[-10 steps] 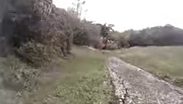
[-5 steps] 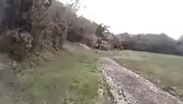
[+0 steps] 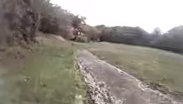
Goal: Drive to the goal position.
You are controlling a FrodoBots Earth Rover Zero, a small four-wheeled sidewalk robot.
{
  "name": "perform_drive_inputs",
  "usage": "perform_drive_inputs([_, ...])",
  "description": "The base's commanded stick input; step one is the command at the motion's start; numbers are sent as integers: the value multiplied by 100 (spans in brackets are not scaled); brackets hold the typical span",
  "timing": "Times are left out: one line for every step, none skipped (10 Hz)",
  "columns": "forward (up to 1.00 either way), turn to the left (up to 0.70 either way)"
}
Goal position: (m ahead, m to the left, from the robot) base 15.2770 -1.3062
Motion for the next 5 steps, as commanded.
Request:
perform_drive_inputs([100, -40])
perform_drive_inputs([100, -40])
perform_drive_inputs([100, -25])
perform_drive_inputs([100, -11])
perform_drive_inputs([100, 0])
